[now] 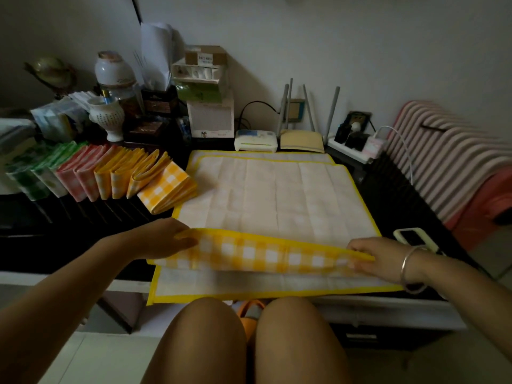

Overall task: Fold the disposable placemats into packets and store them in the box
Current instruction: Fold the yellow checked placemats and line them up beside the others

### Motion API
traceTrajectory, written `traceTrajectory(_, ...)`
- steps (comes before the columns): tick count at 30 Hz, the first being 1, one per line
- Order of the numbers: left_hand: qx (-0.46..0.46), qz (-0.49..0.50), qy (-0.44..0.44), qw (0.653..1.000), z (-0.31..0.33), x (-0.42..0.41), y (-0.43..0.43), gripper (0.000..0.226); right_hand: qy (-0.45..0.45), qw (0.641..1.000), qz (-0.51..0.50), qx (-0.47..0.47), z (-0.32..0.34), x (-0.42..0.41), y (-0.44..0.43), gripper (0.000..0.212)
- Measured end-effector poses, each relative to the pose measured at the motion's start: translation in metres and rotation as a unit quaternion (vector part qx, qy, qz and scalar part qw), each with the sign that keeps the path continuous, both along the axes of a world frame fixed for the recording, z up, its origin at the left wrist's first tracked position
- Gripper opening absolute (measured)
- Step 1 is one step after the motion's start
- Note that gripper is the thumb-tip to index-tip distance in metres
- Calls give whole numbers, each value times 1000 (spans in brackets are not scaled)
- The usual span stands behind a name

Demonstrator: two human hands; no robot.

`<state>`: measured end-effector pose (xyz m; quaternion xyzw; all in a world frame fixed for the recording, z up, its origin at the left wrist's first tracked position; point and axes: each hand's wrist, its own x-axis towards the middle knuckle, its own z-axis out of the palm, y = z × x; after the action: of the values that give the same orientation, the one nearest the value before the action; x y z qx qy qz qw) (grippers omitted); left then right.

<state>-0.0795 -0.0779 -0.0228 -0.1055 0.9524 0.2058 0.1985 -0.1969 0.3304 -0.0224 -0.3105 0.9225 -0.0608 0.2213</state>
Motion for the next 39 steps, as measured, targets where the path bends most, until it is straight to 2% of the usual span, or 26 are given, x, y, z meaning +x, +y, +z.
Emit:
traceTrajectory(3,18,16,-61,998,1,-5,-7,51,21,1000,16,9,31,-8,-5,29)
traceTrajectory(5,-7,9,-113,994,1,-10,-8,58,17,999,30,36,41,-16,-11,33)
traceTrajectory(8,-33,-3,-154,987,3,-19,-2,61,49,995,32,81,39,-28,-13,32)
traceTrajectory(10,-48,0,-134,990,8,-33,-1,59,91,991,14,94,36,-42,-14,27)
traceTrajectory(11,-70,2,-98,993,10,-39,-3,58,119,989,-1,93,35,-46,-15,24)
traceTrajectory(13,-154,21,29,987,13,-53,-6,58,209,973,-16,94,27,-59,-20,17)
traceTrajectory(16,-281,75,199,936,6,-67,-3,61,297,947,-39,117,5,-82,-27,33)
traceTrajectory(18,-304,77,291,904,-6,-69,6,60,298,946,-79,102,-8,-93,-29,35)
traceTrajectory(21,-246,-3,404,881,-30,-72,20,41,277,953,-104,58,-29,-108,-35,35)
traceTrajectory(22,-217,-49,405,887,-38,-71,25,39,265,957,-110,45,-35,-112,-38,35)
traceTrajectory(24,-179,-140,362,904,-57,-68,34,48,259,959,-113,32,-45,-117,-42,34)
traceTrajectory(26,-183,-194,309,913,-78,-65,38,57,265,957,-114,23,-53,-122,-43,31)
traceTrajectory(30,-146,-159,261,941,-102,-59,37,67,265,956,-125,-13,-67,-123,-43,31)
traceTrajectory(35,-129,-145,265,945,-110,-58,40,68,336,927,-123,-113,-70,-102,-51,59)
traceTrajectory(39,-138,-142,248,948,-110,-58,41,70,248,963,-78,-65,-82,-52,-76,78)
